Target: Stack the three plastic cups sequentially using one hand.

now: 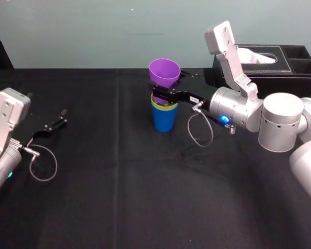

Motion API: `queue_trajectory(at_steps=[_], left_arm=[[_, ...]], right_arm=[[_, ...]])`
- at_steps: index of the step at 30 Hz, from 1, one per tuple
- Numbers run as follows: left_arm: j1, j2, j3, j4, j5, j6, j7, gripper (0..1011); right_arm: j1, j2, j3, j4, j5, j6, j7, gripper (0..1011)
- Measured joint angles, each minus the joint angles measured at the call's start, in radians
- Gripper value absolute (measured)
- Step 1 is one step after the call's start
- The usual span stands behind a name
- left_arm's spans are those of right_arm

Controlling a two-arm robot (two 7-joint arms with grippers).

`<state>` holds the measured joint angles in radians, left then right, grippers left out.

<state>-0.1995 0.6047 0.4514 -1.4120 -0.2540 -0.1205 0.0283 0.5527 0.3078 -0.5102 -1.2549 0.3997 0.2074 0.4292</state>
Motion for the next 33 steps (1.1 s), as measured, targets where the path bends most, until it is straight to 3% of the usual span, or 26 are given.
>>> queue_trajectory(at_steps=[33], left_arm=[[0.000,0.000,0.000,0.000,0.000,0.000,0.000,1011]], right_arm=[[-0.017,-0.032,0.027,0.055,-0.042,-0.040,0.005,722]])
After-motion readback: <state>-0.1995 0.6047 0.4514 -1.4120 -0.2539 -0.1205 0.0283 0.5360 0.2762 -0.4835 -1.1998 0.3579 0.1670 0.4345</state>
